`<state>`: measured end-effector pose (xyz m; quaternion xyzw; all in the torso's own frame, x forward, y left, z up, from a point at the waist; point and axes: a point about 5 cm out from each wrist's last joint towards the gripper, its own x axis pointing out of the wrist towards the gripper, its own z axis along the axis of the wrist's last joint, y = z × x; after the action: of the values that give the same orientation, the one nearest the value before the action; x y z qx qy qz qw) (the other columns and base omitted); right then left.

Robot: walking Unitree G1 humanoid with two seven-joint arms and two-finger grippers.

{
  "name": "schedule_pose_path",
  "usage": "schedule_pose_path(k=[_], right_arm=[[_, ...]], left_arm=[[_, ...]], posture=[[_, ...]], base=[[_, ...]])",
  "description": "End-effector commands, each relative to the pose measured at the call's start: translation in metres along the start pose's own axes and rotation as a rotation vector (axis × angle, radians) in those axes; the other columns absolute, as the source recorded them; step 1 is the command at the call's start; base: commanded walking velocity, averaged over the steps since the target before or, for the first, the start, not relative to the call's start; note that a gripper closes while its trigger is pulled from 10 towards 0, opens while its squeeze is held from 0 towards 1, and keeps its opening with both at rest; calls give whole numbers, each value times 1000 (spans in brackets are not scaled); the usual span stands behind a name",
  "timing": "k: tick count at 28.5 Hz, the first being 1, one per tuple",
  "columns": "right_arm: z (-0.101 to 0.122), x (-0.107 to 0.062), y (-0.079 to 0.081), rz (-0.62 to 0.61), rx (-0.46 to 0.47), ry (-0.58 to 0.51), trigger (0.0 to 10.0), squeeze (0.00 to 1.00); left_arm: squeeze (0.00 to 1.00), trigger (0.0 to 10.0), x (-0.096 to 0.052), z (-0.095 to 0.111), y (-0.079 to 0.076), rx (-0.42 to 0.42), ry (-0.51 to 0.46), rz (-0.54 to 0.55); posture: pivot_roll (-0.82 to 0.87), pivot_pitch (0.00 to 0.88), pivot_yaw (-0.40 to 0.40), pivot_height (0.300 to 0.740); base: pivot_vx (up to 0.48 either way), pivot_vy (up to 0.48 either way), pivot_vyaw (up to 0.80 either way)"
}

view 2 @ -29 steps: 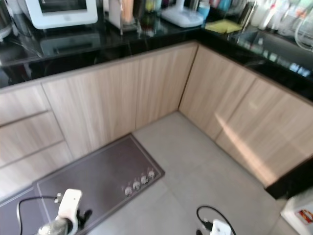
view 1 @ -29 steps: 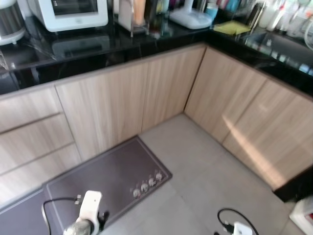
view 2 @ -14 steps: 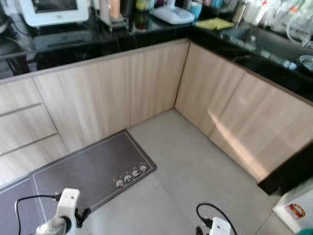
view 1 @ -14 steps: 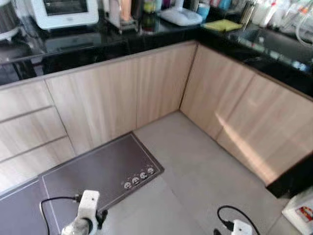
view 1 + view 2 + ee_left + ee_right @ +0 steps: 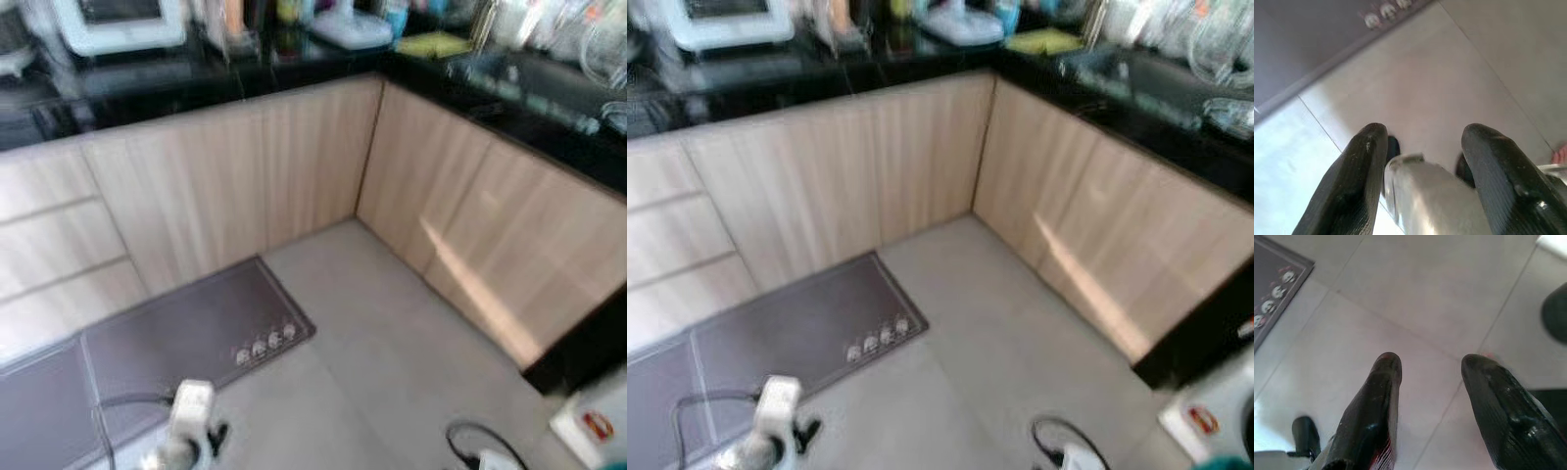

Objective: Kitchen organization

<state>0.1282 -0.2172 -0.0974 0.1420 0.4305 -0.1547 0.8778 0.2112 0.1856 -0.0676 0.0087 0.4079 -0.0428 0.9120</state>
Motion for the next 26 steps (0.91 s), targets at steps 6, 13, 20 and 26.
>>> schedule_pose_path(k=[6,13,20,26], right_arm=[[-2,0,5,17,5,4,10000,0],[-2,0,6,17,9,0,10000,0],[-2,1,7,9,26,2,10000,0],[-1,1,8,13,28,-4,10000,0]], left_arm=[[0,10000,-2,-1,7,23,12,-16],[0,10000,-2,-1,8,11,7,-12],[0,10000,-2,1,10,34,9,-5],[0,10000,-1,2,10,37,10,-2]], posture=[[248,77,-142,740],[240,82,-137,740],[236,97,-130,740],[234,101,-131,740]], base=[[0,200,0],[0,0,0],[0,0,0],[0,0,0]])
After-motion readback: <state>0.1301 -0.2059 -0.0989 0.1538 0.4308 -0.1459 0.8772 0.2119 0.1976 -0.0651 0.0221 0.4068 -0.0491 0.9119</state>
